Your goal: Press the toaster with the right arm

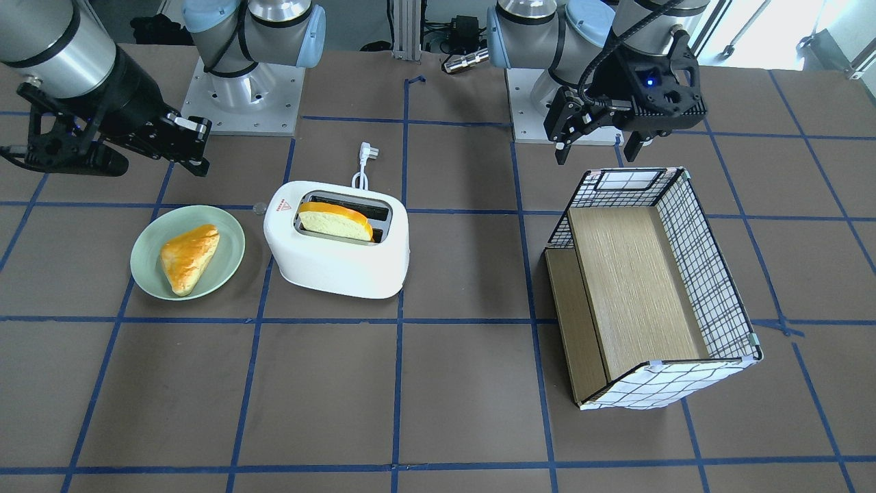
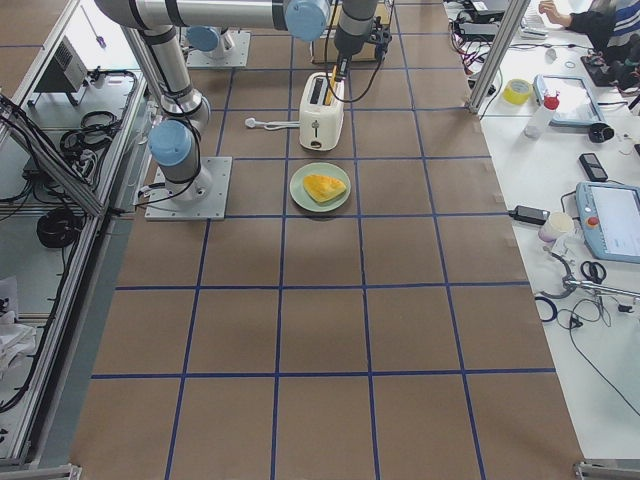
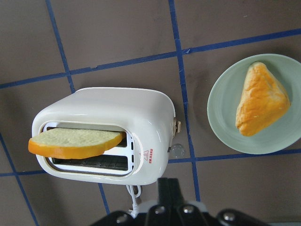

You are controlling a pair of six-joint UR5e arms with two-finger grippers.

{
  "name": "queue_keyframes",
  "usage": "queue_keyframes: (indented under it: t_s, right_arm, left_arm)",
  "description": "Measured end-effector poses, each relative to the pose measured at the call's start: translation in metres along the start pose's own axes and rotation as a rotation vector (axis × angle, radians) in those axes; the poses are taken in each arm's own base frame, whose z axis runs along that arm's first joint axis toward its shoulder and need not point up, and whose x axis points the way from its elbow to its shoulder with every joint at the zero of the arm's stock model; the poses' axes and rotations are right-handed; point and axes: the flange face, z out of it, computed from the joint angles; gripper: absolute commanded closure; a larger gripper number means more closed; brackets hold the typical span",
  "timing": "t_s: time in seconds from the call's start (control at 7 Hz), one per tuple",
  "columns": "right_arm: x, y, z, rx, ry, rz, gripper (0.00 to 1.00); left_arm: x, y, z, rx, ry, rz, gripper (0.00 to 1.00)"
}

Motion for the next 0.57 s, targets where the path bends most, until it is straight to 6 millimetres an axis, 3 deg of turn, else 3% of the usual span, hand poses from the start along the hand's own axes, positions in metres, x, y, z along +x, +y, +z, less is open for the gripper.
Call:
queue_keyframes:
  t_s: [0.14,0.29,0.57]
  right_arm:
    - [-0.0145,0.0024,-0.0082,0.051,0.048,0.001,0.1]
    - [-0.0188,0.0014,-0.0109,0.091,0.091,-0.005,0.01]
    - [-0.0212,-0.0013,-0.0137,0.139,0.126,-0.015,0.0]
  left_arm:
    - [0.0,0.0,0.0,0.0,0.0,0.0,0.0]
    - [0.0,0.0,0.0,0.0,0.0,0.0,0.0]
    - [0.0,0.0,0.0,0.0,0.0,0.0,0.0]
